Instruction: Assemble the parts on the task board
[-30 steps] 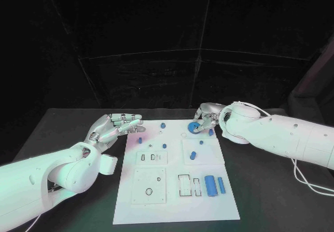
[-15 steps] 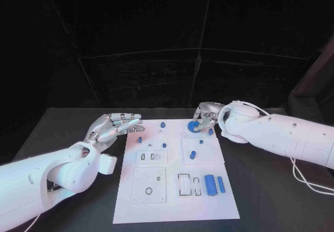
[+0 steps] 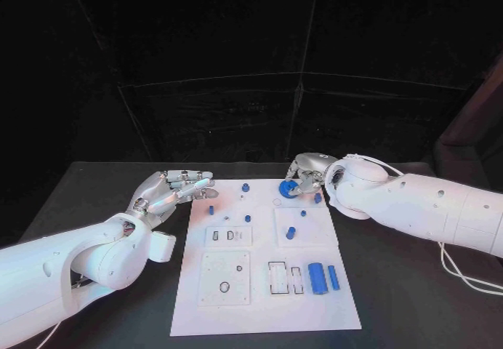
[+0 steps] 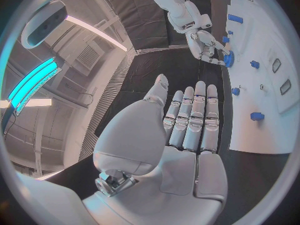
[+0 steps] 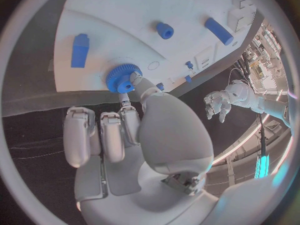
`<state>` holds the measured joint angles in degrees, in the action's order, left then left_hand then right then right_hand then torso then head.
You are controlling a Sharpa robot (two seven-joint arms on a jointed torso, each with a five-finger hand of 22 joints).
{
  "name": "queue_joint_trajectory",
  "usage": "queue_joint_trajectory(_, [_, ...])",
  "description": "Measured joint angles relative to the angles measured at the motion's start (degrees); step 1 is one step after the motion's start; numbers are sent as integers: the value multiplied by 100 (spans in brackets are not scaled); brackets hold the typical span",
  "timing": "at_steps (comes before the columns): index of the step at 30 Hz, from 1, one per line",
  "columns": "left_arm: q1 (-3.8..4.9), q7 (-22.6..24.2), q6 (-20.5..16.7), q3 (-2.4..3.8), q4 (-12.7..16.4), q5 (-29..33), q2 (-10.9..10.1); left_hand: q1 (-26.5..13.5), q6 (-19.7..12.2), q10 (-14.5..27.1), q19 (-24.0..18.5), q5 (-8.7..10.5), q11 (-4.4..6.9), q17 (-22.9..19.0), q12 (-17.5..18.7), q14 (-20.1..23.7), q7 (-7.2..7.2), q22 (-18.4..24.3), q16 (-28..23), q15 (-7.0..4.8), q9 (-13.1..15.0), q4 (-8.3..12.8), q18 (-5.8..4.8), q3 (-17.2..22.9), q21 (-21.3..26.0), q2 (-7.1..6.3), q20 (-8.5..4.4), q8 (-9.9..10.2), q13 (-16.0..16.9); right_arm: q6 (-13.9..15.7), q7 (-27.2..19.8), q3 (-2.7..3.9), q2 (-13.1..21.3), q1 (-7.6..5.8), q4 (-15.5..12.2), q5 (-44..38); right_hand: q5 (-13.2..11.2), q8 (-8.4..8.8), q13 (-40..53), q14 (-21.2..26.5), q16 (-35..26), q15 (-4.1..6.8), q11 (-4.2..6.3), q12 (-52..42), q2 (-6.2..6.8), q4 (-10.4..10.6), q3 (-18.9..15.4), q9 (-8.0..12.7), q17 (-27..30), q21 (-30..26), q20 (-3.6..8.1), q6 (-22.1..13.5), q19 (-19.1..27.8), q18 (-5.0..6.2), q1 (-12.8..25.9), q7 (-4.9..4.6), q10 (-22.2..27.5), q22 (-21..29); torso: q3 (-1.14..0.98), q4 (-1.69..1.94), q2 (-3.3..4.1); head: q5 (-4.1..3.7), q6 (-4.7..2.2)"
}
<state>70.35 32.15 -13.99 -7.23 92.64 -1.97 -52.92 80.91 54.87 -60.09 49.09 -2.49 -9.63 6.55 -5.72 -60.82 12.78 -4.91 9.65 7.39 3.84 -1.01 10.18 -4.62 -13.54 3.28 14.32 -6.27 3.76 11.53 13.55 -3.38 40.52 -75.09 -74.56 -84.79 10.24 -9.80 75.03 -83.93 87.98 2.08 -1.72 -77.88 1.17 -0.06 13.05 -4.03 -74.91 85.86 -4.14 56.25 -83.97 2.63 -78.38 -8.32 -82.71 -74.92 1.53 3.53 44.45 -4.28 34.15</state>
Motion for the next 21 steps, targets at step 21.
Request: queue_joint_trajectory(21, [0, -11, 8, 0, 22, 0, -4, 0, 0, 0, 0, 0, 0, -5, 0, 0, 0, 4, 0, 0, 0, 0, 0, 0, 0, 0, 0, 0, 0, 534, 168, -3, -593, 0, -596, -618, -27, 38, 0, -22, 0, 19, 0, 0, 175, 263, 97, -1, 0, 0, 18, 136, -19, 1, 385, 6, -1, 0, 18, 28, 2, 74, -16])
